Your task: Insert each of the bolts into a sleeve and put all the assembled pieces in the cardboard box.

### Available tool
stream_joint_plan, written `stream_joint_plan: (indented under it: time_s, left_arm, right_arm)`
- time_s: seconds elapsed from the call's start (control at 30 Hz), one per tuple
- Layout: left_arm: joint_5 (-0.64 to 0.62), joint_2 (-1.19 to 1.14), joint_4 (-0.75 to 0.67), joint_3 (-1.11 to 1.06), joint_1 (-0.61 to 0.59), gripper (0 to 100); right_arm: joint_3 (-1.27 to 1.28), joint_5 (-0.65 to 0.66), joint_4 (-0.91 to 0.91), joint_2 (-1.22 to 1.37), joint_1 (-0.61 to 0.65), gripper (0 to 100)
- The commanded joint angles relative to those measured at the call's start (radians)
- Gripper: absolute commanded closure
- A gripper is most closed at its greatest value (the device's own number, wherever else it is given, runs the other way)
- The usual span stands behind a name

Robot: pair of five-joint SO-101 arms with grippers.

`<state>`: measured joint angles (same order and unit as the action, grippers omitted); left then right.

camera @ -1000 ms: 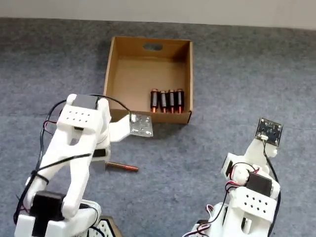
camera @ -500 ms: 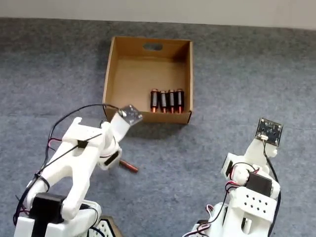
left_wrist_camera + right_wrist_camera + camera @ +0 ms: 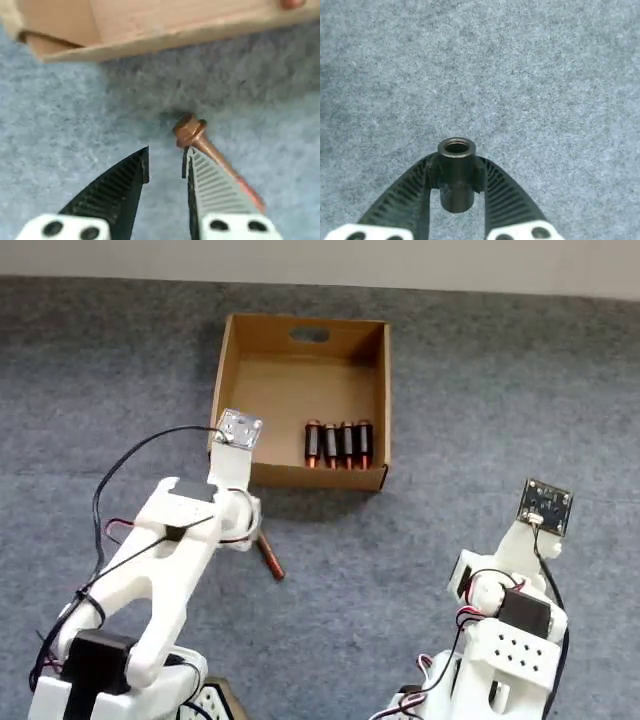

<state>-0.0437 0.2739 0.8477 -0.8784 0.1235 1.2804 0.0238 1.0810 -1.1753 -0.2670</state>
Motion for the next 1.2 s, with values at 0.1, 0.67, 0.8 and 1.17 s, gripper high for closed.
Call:
stream_joint_plan:
  time_s: [0.1, 0.67, 0.8, 1.17]
  left_arm:
    - [-0.281, 0.039, -0.015, 0.005, 0.130, 86]
    - [-0.325, 0.028, -0.144, -0.001, 0.151, 86]
    - [-0.325, 0.028, -0.147, -0.024, 0.213, 86]
    - [-0.341, 0.028, -0.143, -0.028, 0.179, 86]
  right_arm:
    - [-0.004, -0.009, -0.016, -0.015, -0.012, 99.3]
    - [-0.004, -0.008, -0.016, -0.015, -0.012, 99.3]
    - [-0.004, -0.008, -0.016, -0.015, -0.012, 99.3]
    - [-0.002, -0.008, -0.016, -0.015, -0.013, 99.3]
